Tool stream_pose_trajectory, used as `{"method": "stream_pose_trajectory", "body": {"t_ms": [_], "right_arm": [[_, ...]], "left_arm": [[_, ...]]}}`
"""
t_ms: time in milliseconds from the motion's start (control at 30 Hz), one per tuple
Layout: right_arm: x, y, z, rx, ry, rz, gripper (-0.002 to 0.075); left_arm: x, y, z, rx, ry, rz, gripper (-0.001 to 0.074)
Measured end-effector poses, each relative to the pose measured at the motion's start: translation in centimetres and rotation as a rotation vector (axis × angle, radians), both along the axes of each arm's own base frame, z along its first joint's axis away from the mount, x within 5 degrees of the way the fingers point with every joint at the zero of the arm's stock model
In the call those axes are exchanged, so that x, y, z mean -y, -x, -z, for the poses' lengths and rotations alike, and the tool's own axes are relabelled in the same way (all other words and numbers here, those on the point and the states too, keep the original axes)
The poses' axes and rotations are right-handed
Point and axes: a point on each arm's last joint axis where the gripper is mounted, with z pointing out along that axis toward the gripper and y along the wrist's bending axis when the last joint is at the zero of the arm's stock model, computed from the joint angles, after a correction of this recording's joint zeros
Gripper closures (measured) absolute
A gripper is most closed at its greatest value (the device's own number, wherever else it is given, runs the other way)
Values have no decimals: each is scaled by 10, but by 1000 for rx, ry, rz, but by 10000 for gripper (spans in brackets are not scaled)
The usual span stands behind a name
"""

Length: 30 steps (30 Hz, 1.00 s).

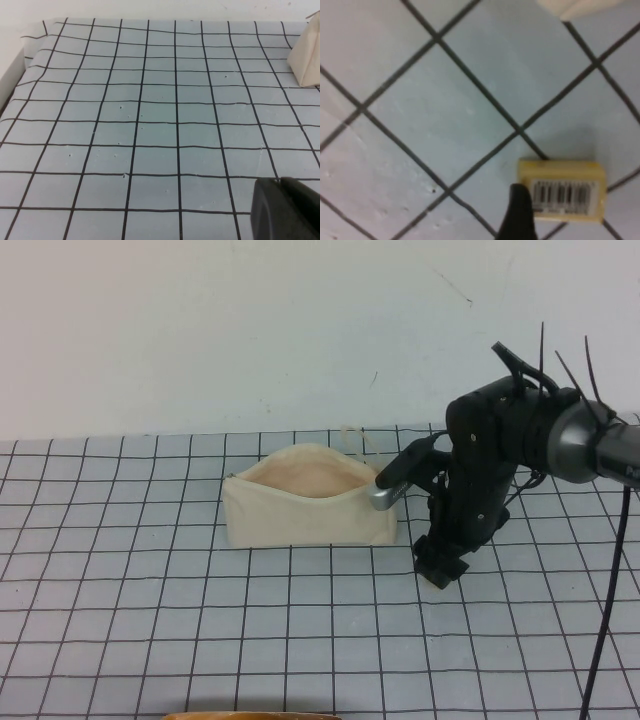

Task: Put eraser into pencil case
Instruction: Pick up the eraser from the table, then place the eraser on the pencil case

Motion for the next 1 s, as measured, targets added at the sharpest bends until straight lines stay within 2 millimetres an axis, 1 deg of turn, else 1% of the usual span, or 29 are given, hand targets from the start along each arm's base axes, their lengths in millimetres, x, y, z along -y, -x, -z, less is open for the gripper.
{"method": "stream_pose_trajectory", "body": {"t_ms": [33,133,300,400,467,533,600,633,767,833,900,1000], "right_arm": [[1,-1,4,-12,-1,7,202],[0,-1,4,-27,-19,0,208],[-6,1,12,-69,-60,-37,210],[-6,1,12,-71,-61,-47,216],[-6,1,12,-74,-59,-49,248],[-5,1,13,-75,-52,-52,314],[-5,1,11,-80,-50,-53,416],[-5,1,11,-86,-47,-53,423],[-7,-2,-1,-90,-45,-50,420],[-8,-4,-12,-89,-46,-50,420],[-8,-3,-29,-76,-53,-53,420],[-6,1,-65,-29,-84,-56,420]], "left_arm": [[0,0,0,0,0,0,736],[0,0,0,0,0,0,736],[0,0,0,0,0,0,736],[0,0,0,0,0,0,736],[0,0,0,0,0,0,736],[0,0,0,0,0,0,736],[0,0,0,0,0,0,736],[0,0,0,0,0,0,736],[0,0,0,0,0,0,736],[0,0,0,0,0,0,736],[0,0,0,0,0,0,736],[0,0,0,0,0,0,736]]}}
